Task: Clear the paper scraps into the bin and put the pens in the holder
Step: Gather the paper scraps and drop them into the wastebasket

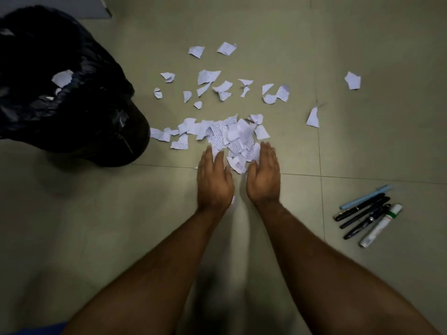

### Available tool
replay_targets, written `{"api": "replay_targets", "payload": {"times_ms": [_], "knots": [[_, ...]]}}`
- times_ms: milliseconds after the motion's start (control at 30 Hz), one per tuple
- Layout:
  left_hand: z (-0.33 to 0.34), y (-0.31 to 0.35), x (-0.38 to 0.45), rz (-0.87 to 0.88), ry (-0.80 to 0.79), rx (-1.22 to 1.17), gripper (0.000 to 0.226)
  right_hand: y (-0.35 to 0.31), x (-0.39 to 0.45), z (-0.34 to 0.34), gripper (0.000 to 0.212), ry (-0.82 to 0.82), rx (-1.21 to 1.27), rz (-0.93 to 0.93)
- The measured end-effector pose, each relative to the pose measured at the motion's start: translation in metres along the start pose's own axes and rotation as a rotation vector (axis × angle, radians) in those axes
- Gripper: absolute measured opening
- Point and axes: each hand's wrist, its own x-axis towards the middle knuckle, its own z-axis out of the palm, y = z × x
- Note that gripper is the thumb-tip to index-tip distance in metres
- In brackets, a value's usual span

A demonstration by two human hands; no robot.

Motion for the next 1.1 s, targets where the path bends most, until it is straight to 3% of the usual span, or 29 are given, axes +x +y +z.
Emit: {"api": "replay_targets", "payload": {"times_ms": [100, 267, 500, 767, 933, 1100], "knots": [[-0.008, -0.003, -0.036, 0.1, -0.006, 0.148, 0.043, 0.007, -0.014, -0.006, 0.055, 0.065, -0.085, 0.02], [0.022, -0.023, -0.042, 0.212, -0.083, 0.25, 0.058, 0.02, -0.016, 0.001, 0.056, 0.004, -0.262, -0.03], [0.033, -0.014, 0.022, 0.352, 0.065, 0.147, 0.043, 0.012, 0.003, 0.003, 0.061, -0.033, -0.108, -0.026], [0.002, -0.057, 0.055, -0.072, 0.236, 0.292, 0.047, 0.003, 0.005, 0.02, 0.076, 0.028, -0.403, -0.026], [0.007, -0.074, 0.084, -0.272, 0.1, 0.256, 0.07, -0.008, 0.012, 0.037, 0.083, 0.067, -0.507, 0.022], [0.013, -0.074, 0.076, 0.005, 0.101, 0.184, 0.063, -0.01, 0.015, 0.037, 0.08, 0.072, -0.465, -0.015]]}}
